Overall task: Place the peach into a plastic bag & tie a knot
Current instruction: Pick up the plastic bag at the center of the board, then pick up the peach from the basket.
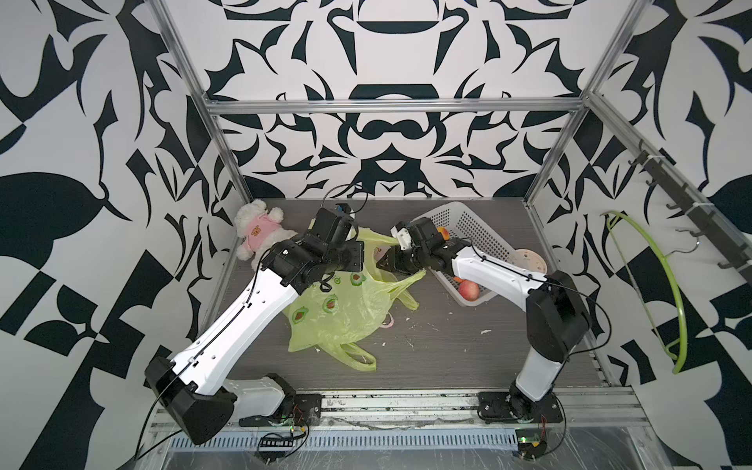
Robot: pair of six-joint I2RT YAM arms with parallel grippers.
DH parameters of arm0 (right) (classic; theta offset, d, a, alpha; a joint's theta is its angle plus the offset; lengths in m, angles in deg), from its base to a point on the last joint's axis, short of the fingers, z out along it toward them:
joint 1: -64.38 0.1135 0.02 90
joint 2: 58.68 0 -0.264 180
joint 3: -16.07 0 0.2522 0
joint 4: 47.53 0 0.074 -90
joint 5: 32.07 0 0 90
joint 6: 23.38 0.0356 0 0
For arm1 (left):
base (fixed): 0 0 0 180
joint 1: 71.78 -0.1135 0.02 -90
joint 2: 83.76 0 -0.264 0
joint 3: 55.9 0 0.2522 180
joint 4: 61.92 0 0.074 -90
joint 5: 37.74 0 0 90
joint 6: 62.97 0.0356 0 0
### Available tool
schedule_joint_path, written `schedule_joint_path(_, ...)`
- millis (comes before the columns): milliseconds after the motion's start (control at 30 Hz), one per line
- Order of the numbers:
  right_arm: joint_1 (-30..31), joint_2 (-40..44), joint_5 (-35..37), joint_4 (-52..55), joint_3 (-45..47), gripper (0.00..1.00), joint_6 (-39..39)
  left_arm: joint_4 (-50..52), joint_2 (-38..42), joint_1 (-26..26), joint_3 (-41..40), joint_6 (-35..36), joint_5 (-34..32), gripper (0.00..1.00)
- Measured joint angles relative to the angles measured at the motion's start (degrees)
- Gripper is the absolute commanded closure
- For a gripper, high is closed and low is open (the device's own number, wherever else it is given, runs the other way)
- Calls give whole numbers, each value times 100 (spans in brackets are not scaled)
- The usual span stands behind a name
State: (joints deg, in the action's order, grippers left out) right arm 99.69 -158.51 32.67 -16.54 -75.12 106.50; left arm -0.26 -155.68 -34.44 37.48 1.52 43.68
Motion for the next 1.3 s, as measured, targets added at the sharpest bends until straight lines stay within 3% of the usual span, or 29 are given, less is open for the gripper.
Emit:
schedule_joint_path(167,-518,905,133,678,-44,48,-339,-407,332,-181,-680,-68,378,100)
schedule_joint_path(467,-1875,2175,789,1947,0,41,-1012,-1167,282,-251,-903,-127,1211,100)
schedule_joint_path(600,-2295,2046,1307,2345,109,38,-1252,-1364,199,-251,-787,-155,1550,100)
schedule_joint_path(800,-2339,1364,1742,2562,216,38,-1504,-1703,321,-251,-763,-214,1766,100)
schedule_joint_path(1133,-2339,520,1937,2455,511,33,-1609,-2455,557,-269,-1853,-734,1766,100)
schedule_joint_path(1300,-2339,271,2022,2306,520,27,-1631,-2669,483,-273,-1928,-883,1784,100)
